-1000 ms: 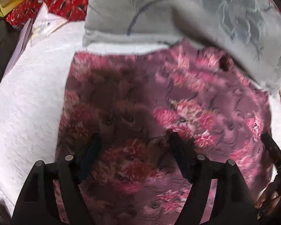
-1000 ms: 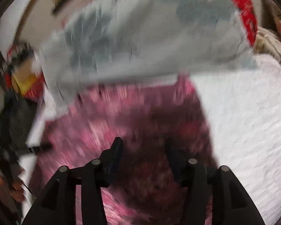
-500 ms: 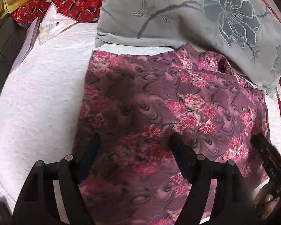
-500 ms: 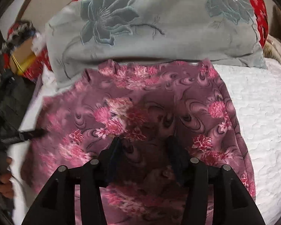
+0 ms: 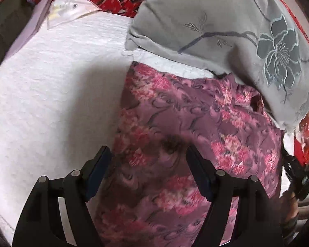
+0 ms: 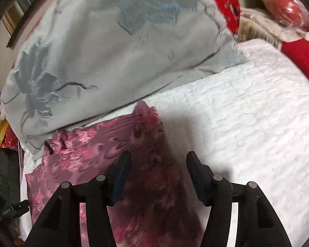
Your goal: Fold small clothes
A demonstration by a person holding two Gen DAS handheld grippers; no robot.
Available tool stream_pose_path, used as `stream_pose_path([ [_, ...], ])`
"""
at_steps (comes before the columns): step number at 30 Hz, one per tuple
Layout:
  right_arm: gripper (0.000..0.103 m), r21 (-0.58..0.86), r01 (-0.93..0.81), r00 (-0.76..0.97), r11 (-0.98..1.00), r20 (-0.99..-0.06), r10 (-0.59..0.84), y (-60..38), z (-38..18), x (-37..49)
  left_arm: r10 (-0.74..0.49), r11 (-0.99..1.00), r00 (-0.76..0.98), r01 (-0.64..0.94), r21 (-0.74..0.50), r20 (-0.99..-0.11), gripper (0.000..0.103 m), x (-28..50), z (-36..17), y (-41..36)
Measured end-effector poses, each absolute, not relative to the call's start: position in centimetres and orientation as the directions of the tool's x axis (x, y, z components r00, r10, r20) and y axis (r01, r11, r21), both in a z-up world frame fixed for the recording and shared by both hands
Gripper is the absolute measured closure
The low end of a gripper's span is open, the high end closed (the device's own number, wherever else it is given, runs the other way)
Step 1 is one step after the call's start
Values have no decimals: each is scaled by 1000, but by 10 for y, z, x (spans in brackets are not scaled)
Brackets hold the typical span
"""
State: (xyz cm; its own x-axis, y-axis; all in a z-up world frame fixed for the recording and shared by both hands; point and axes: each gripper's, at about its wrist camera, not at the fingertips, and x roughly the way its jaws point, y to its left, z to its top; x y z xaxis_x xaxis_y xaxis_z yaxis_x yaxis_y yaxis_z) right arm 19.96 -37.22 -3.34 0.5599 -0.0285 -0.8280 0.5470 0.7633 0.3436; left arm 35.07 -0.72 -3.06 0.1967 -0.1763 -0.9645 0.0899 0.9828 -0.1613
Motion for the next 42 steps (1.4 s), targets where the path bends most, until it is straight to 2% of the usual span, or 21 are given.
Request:
stream_pose_path([
  [1, 74, 351, 519, 565, 779, -825, -5, -372, -35, 205, -190, 980, 205, 99, -172, -960, 27, 354, -32, -10],
  [2, 96, 349, 479, 584, 806, -812, 5, -369, -31, 211, -187, 980, 213, 107, -168, -959, 27, 358, -33, -12],
  [7, 99, 434, 448, 721, 781, -693, -29, -386, -12, 201, -145, 989, 238, 73, -131, -960, 27, 383, -52, -14],
  [10, 100, 402, 545, 593, 736, -805, 2, -402, -54, 205, -128, 990, 235, 81, -112, -963, 21, 391, -66, -13],
  [11, 96, 420, 541, 612, 728, -791, 2, -404, -55, 203, -123, 990, 245, 99, -101, -962, 21, 390, -63, -15],
  [12, 87, 416, 548, 627, 726, -778, -28, -403, -46, 198, -121, 988, 241, 118, -95, -963, 21, 388, -59, -17],
  [14, 87, 396, 539, 652, 743, -754, -72, -396, -28, 191, -165, 980, 267, 153, -127, -949, 21, 376, -44, -16],
  [16, 86, 463, 427, 742, 777, -671, -8, -381, -9, 181, -249, 962, 302, 185, -200, -920, 21, 358, -30, -14],
  [18, 79, 469, 349, 755, 812, -653, 53, -362, -3, 179, -273, 954, 305, 207, -216, -912, 21, 342, -28, -20],
  [20, 75, 422, 313, 715, 851, -695, 81, -341, -14, 187, -235, 958, 266, 226, -177, -935, 20, 336, -41, -33],
  [21, 73, 372, 319, 630, 871, -770, 98, -330, -33, 197, -200, 961, 227, 237, -145, -953, 20, 334, -52, -39],
  [22, 74, 320, 332, 596, 887, -800, 65, -327, -38, 200, -190, 960, 225, 247, -133, -956, 20, 329, -52, -42],
  [24, 72, 286, 335, 615, 898, -788, 22, -317, -20, 195, -221, 953, 236, 260, -158, -946, 21, 321, -35, -40],
  [26, 73, 334, 293, 658, 896, -751, 65, -310, -4, 188, -266, 945, 260, 261, -197, -928, 21, 312, -18, -34],
  [28, 63, 311, 263, 683, 913, -728, 51, -299, 3, 177, -245, 952, 276, 251, -176, -929, 21, 305, -17, -32],
  [29, 54, 282, 268, 659, 921, -751, 38, -295, -4, 178, -217, 955, 255, 254, -151, -942, 21, 302, -24, -34],
  [31, 53, 218, 282, 535, 934, -844, 36, -292, -32, 183, -163, 956, 186, 274, -108, -969, 18, 301, -45, -37],
  [34, 52, 182, 314, 548, 932, -836, -22, -279, -13, 178, -212, 954, 176, 249, -165, -961, 19, 297, -33, -20],
  [36, 52, 199, 211, 595, 957, -803, 36, -253, 5, 173, -264, 950, 181, 217, -223, -947, 19, 299, -20, 3],
  [39, 48, 101, -6, 586, 995, -806, 85, -188, 16, 168, -237, 966, 202, 148, -210, -950, 19, 314, -7, 41],
  [42, 47, 16, -261, 550, 965, -819, 162, -109, 10, 154, -265, 964, 179, 65, -257, -947, 19, 325, -5, 76],
])
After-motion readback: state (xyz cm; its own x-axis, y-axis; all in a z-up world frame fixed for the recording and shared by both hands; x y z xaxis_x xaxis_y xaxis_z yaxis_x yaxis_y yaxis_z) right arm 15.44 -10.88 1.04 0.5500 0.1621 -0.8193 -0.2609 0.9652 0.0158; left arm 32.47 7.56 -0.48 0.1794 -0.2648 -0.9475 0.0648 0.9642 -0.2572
